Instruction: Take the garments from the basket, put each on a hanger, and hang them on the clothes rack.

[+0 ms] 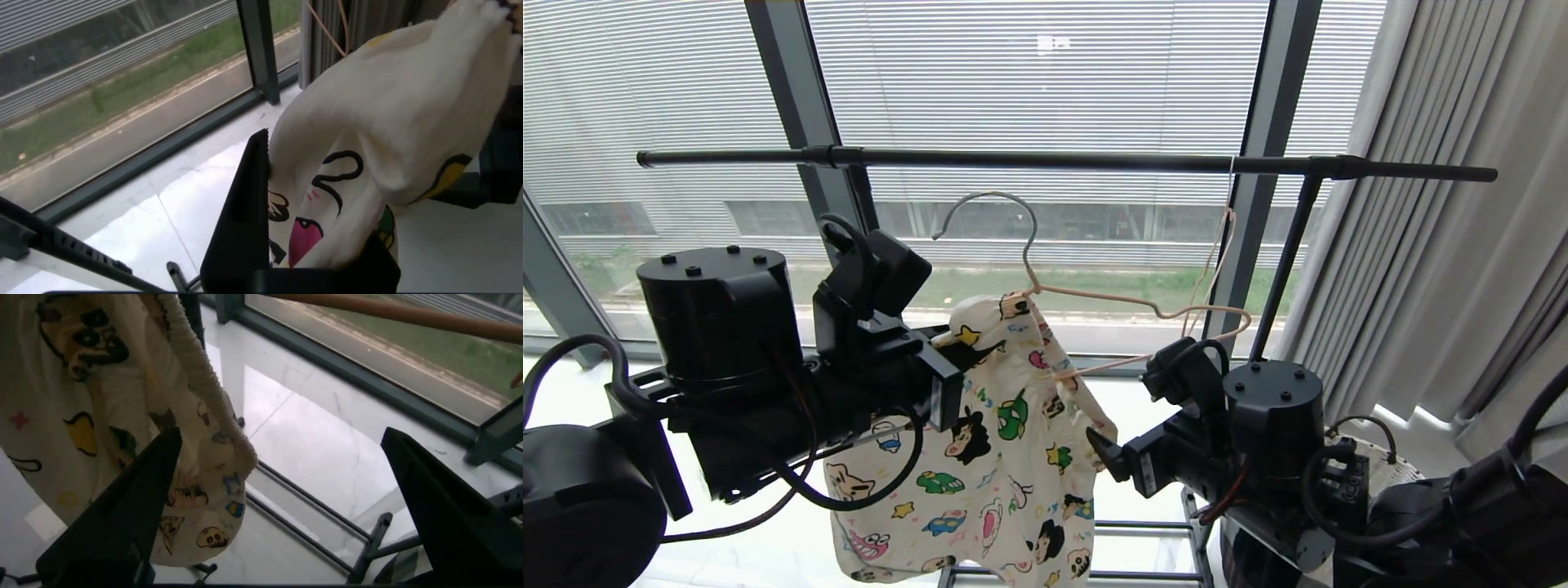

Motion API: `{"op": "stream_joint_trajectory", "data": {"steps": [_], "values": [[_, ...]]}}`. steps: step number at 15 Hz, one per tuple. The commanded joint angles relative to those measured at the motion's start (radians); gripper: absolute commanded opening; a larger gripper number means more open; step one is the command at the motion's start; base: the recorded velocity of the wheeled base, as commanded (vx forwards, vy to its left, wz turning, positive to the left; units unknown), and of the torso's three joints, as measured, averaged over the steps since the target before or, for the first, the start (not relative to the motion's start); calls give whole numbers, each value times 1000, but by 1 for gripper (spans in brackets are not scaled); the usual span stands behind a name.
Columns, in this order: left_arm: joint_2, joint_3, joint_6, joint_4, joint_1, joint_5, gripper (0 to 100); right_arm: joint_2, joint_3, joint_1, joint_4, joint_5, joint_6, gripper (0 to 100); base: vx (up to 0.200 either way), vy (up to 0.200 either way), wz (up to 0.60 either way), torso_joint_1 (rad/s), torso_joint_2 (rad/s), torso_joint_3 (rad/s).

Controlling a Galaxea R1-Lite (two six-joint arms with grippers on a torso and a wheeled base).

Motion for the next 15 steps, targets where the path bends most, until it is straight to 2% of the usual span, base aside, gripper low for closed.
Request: {"op": "stream_joint_trajectory", "data": {"steps": [1, 5, 8, 9, 11, 15], "values": [[-3, -2, -5, 0, -34, 10, 0, 71, -36, -2, 0, -43, 1, 100, 0, 0, 0, 0, 0, 0], [0, -2, -5, 0, -37, 16, 0, 90, -33, -11, 0, -123, 1, 100, 0, 0, 0, 0, 0, 0], [0, 4, -7, 0, -37, 70, 0, 90, -33, -26, -2, -134, -4, 100, 0, 0, 0, 0, 0, 0], [0, 4, -12, 0, -38, 70, 0, 90, -33, -26, -2, -134, -4, 0, 0, 0, 0, 0, 0, 0], [-2, 4, -15, 0, -41, 71, 0, 90, -33, -26, -2, -137, -8, 0, 0, 0, 0, 0, 0, 0], [0, 6, -13, 0, -40, 90, 0, 90, -32, -34, -2, -203, -8, 0, 0, 0, 0, 0, 0, 0]]}}
